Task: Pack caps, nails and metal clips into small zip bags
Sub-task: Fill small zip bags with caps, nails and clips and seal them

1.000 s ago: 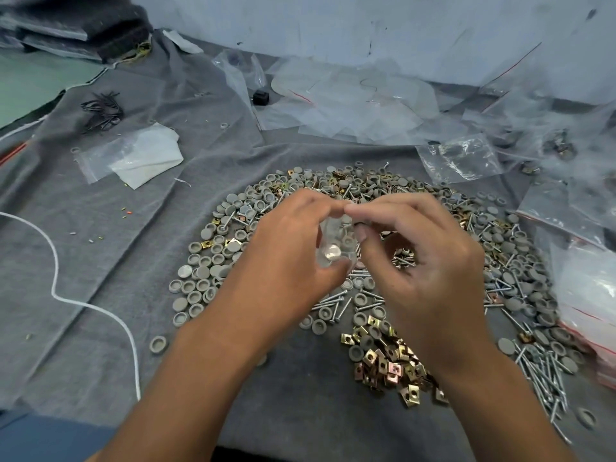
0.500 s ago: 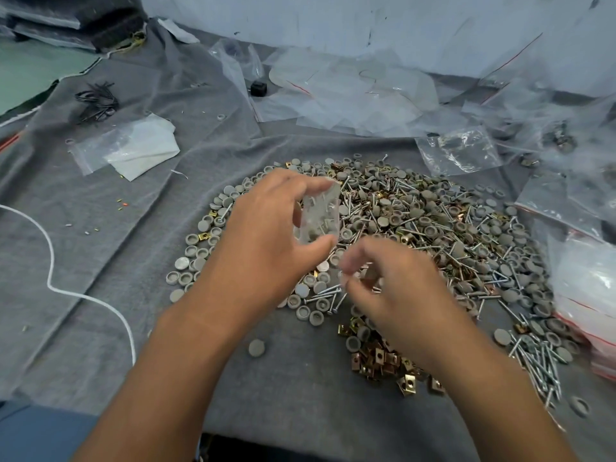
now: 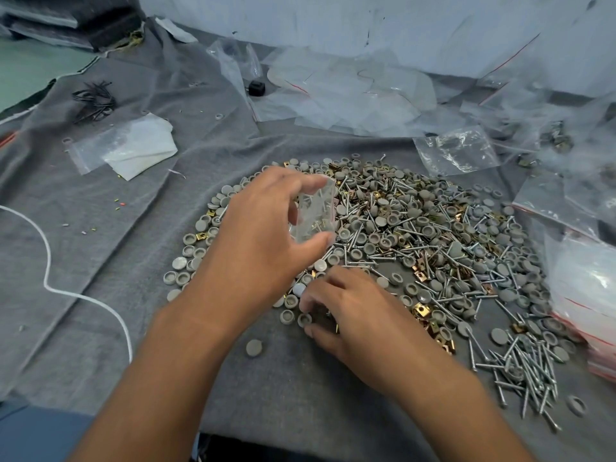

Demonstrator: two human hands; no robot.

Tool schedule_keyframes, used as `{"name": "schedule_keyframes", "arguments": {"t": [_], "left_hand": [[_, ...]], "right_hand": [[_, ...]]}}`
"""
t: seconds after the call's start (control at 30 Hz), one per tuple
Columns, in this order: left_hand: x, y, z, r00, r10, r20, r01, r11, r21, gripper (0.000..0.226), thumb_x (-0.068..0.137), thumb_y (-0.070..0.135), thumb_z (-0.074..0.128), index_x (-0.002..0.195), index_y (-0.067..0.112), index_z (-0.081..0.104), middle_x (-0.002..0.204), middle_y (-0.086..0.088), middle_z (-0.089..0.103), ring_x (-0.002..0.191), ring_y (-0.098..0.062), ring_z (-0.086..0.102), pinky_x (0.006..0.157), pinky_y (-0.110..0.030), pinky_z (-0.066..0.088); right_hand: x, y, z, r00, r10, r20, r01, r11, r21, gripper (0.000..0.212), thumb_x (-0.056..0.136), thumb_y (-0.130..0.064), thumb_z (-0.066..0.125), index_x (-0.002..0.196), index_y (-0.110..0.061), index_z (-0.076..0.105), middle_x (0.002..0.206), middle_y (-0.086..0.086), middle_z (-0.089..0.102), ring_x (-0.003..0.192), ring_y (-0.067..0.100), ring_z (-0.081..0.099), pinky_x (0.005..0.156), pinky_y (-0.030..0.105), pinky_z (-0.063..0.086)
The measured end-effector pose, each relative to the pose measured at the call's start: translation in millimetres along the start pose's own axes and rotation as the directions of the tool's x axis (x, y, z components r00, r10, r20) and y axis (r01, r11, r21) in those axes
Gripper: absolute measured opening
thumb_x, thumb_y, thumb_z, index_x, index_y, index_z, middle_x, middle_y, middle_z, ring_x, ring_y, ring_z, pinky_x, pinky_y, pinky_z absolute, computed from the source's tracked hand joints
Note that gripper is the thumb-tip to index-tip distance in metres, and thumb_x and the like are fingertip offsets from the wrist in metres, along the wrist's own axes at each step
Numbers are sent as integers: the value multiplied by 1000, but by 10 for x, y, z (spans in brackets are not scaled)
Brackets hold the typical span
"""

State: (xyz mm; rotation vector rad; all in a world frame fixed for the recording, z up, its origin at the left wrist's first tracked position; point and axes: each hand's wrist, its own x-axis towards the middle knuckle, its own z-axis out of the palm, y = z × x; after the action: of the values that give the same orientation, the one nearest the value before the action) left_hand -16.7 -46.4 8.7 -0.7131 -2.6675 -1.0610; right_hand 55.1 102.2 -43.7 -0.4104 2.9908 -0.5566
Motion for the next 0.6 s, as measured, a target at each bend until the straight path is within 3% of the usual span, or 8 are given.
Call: {"name": "schedule_keyframes", "arguments": {"t": [0.13,0.27,0.33,0.6], "left_hand": [[1,-5,-6,1000,2,-2,-2,1000,0,60,79,35,79,135,29,58,106,20,53,84,1,52,79,-3,37],[4,-9,-9,1000,-3,-4,3,1000,4,60,79,36,79,135,30,58,102,24,50,85,2,52,78,-1,35],[3,-7,-9,1000,-1,-5,1,1000,2,60,79,36,79,135,31,58,100,26,49,87,3,51,79,-1,35],[7,-19,-12,1000,-1,-7,1,1000,7,60,79,34,80,136,30,58,101,24,49,86,1,52,77,-1,35]], "right_hand": [[14,-24,18,999,-37,-6,37,999,-20,11,93,-36,61,99,-33,52,104,-15,51,105,9,45,80,30,47],[31,-34,79,1000,-11,6,11,1000,18,47,89,-45,68,130,-38,43,116,-16,49,111,8,46,82,27,39],[56,-49,102,1000,-6,16,6,1000,7,52,89,-50,68,133,-39,43,118,-15,47,113,10,48,83,28,39],[91,-144,158,993,-120,8,120,990,-75,23,95,-31,66,117,-33,60,114,-5,51,104,22,56,77,43,55]]}}
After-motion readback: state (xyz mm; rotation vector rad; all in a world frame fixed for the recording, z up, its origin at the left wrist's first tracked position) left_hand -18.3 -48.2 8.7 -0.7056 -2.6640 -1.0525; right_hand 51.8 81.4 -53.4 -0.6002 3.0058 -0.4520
